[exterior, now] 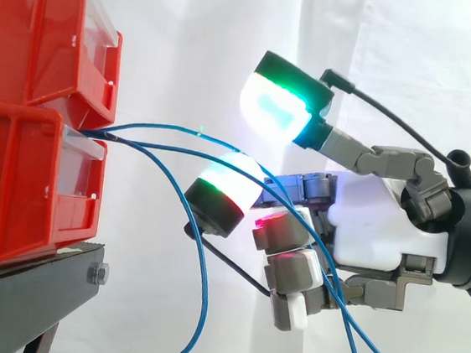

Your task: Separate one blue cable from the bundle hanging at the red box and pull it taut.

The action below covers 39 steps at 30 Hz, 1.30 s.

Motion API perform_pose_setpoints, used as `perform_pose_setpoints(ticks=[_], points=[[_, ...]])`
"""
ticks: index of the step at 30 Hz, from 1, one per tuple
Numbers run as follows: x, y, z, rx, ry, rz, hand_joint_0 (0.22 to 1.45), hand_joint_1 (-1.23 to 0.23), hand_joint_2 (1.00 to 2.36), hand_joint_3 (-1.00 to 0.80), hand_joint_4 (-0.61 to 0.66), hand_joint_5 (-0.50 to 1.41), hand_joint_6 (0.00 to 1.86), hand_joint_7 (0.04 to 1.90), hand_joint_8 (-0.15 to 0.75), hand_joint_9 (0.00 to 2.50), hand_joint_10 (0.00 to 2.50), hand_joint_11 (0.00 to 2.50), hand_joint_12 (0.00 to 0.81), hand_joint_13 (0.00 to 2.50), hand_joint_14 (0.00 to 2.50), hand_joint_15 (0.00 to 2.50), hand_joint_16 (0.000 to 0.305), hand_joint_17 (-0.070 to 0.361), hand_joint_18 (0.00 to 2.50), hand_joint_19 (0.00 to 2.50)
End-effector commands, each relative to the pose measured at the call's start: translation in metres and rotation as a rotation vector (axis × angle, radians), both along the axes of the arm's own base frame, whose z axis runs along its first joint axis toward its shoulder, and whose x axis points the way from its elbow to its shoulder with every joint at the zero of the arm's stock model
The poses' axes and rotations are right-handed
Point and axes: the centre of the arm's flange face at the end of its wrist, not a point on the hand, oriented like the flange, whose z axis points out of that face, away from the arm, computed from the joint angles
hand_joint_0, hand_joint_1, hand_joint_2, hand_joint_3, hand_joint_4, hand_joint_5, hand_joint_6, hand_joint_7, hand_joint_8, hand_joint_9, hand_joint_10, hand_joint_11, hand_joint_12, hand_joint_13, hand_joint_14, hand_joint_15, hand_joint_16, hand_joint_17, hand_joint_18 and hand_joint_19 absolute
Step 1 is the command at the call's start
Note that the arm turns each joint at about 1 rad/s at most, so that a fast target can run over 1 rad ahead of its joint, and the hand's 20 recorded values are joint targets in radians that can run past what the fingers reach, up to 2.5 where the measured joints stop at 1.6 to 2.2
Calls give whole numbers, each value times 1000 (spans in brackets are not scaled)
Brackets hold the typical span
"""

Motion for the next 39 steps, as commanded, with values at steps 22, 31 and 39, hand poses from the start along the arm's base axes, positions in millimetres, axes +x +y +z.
perform_pose_setpoints(ticks=[22, 31, 39], points=[[0, 0, 0, -2, 0, -1, 575, -372, 1003, -452, 158, -134, 727, 1139, 347, 1201, 23, 1016, 407, 1211, 25, 791, 49, 111, 1027, 722], [1, 3, 0, -1, -1, 2, 661, -489, 1018, -232, 197, -98, 588, 1297, 346, 1205, 23, 963, 398, 1237, 24, 775, 46, 104, 1022, 682], [0, 3, 1, -3, -1, 2, 699, -591, 1016, 2, 209, -81, 544, 1343, 363, 1246, 22, 967, 411, 1257, 24, 762, 47, 107, 1039, 645]])
